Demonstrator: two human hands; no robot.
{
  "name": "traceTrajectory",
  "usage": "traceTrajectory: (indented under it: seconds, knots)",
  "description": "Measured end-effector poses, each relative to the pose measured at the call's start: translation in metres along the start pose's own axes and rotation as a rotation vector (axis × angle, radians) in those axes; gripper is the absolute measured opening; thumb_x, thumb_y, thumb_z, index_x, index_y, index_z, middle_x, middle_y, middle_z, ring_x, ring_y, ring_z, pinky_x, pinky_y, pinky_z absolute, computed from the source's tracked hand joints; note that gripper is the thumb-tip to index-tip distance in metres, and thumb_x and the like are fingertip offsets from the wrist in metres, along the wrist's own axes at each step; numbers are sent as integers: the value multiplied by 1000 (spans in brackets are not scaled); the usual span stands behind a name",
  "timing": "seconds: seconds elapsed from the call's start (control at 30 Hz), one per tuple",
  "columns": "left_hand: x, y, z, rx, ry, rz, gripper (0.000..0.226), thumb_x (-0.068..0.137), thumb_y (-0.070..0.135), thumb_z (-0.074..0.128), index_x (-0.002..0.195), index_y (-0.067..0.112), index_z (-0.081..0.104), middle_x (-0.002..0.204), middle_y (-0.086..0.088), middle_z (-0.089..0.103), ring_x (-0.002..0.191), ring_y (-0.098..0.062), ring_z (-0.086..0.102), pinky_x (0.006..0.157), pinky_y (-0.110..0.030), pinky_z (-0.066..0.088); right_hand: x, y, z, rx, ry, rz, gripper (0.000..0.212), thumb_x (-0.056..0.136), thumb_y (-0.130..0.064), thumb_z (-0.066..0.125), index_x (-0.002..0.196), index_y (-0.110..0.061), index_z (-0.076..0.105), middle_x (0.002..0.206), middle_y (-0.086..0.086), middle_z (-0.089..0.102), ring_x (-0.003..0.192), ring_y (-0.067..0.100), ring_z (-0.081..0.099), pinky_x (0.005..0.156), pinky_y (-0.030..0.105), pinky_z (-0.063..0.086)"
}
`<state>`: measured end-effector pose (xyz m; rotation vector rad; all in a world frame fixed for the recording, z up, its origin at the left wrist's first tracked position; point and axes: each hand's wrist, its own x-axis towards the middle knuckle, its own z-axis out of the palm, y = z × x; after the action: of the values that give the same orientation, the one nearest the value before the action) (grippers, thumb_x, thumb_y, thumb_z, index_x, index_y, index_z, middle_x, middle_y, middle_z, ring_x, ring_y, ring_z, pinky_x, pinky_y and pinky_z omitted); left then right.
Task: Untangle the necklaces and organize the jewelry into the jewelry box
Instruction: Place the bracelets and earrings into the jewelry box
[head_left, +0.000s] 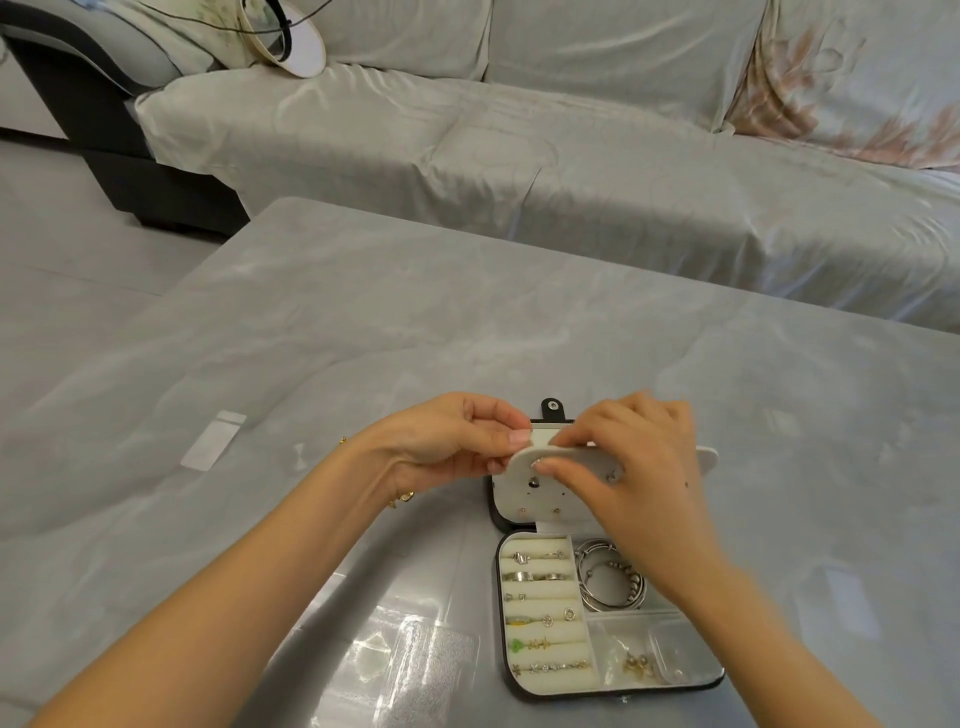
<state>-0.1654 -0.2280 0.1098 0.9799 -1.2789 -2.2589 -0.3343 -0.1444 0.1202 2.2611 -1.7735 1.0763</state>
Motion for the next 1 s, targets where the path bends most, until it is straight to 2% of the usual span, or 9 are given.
traceTrajectory:
  seconds: [0.07, 0.13, 0.2, 0.5, 0.77, 0.93, 1.0]
  knots:
    - [2, -2, 0, -68, -133, -73, 13, 57, 8, 75, 68, 11, 69, 59, -1, 63, 53, -8, 57, 52, -16, 48, -10, -1, -1, -13, 51, -55, 26, 78, -46, 61, 73, -21, 67, 74, -13, 63, 78, 8, 47, 78, 27, 26]
    - [6, -6, -1, -73, -257, -102, 23, 50, 15, 85, 69, 13, 72, 61, -1, 65, 55, -7, 59, 55, -16, 49, -20, -2, -2, -28, 91, -96, 26, 79, -43, 62, 73, -19, 68, 74, -11, 64, 78, 10, 48, 78, 27, 26]
    - [10, -10, -3, -69, -307, -115, 34, 44, 19, 92, 70, 14, 72, 63, -2, 66, 57, -7, 61, 59, -16, 49, -26, -2, -1, -23, 121, -117, 27, 81, -42, 62, 73, -18, 69, 74, -10, 64, 77, 11, 48, 79, 27, 26]
    - [15, -15, 1, -37, -373, -93, 28, 49, 22, 89, 72, 17, 72, 60, 4, 66, 58, -5, 62, 62, -17, 51, -32, -4, -1, -14, 181, -130, 26, 82, -38, 63, 71, -16, 69, 73, -6, 65, 76, 13, 48, 79, 26, 25]
    - [16, -14, 0, -1, -367, -93, 35, 44, 24, 93, 72, 17, 73, 68, 0, 69, 62, -8, 64, 63, -18, 53, -33, -5, -1, -12, 168, -125, 27, 82, -40, 63, 72, -16, 70, 74, -6, 65, 76, 14, 49, 78, 27, 25]
    - [13, -10, 4, 4, -337, -82, 14, 53, 13, 76, 67, 16, 72, 63, 1, 68, 58, -7, 64, 57, -16, 52, -31, -5, -2, -10, 170, -132, 28, 83, -40, 62, 71, -16, 69, 73, -6, 65, 75, 14, 49, 76, 29, 26]
    - [12, -10, 4, 5, -338, -78, 15, 53, 13, 76, 67, 16, 72, 64, 1, 68, 58, -7, 64, 57, -16, 52, -31, -5, -1, -10, 173, -134, 27, 82, -39, 63, 71, -16, 69, 72, -6, 65, 75, 14, 49, 76, 29, 25]
